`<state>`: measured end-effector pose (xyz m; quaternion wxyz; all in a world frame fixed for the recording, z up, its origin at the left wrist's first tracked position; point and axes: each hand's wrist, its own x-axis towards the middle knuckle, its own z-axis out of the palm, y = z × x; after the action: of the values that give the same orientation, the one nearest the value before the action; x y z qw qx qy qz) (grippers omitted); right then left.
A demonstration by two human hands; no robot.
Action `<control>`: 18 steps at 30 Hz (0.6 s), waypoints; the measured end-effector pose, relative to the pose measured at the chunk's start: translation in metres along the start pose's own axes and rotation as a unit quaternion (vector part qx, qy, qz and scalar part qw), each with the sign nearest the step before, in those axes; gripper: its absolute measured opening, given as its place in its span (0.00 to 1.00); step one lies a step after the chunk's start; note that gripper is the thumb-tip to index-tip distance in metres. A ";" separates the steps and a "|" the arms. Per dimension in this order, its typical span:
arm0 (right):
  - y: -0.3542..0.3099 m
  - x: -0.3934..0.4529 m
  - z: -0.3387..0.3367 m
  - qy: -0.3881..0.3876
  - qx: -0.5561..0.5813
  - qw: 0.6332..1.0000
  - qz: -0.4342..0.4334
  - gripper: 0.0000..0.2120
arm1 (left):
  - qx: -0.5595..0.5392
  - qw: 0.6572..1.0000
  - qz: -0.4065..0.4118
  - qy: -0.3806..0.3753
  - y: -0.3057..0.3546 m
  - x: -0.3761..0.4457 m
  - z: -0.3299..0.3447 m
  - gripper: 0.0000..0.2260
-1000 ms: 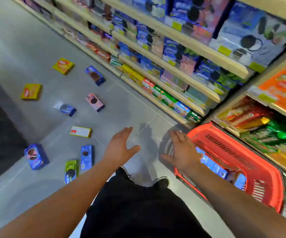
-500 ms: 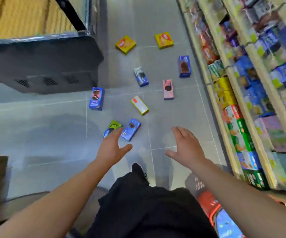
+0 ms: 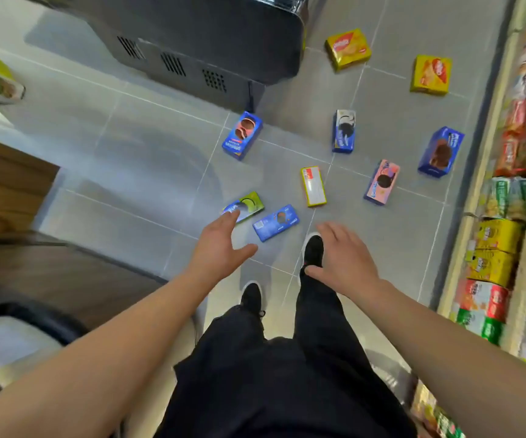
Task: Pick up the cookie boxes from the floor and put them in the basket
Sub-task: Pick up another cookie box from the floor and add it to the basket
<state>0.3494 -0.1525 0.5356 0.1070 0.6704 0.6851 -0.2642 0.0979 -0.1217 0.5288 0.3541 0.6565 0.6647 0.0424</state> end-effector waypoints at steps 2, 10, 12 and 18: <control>0.010 0.032 -0.001 -0.020 -0.015 0.999 -0.029 0.45 | -0.008 0.999 -0.031 0.007 0.004 0.015 0.009 0.36; 0.049 0.152 0.014 -0.120 -0.037 0.986 -0.109 0.45 | -0.083 0.982 -0.170 0.005 0.006 0.081 0.070 0.38; 0.057 0.181 0.030 -0.137 -0.026 0.985 -0.105 0.45 | -0.102 0.978 -0.182 0.003 -0.003 0.102 0.094 0.39; 0.069 0.276 0.117 -0.183 -0.032 0.977 -0.102 0.46 | -0.093 0.980 -0.173 -0.021 -0.075 0.181 0.183 0.44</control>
<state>0.3709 0.0233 0.2841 0.2244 0.5336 0.7269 -0.3695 0.1515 -0.0431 0.2786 0.4298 0.4961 0.7539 0.0283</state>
